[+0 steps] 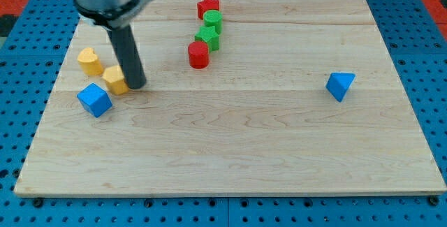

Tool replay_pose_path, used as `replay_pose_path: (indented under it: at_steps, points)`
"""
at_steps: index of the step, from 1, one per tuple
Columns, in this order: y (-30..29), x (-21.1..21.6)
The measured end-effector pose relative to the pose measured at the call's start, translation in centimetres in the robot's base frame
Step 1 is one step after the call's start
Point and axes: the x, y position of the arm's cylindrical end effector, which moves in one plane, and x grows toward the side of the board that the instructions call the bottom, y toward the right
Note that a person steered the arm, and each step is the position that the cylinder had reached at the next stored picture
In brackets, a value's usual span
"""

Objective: Slide the arm to the top right of the yellow hexagon

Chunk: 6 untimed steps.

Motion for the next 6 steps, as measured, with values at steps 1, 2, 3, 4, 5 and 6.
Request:
replay_pose_path:
  at_steps: [1,2,3,4,5,6]
  points:
    - [-1.9,-1.9]
    - [-2.3,-3.1]
    - [-1.4,-3.5]
    - [-1.4,-5.3]
    - [-1.4,-6.7]
    - [-1.2,-7.6]
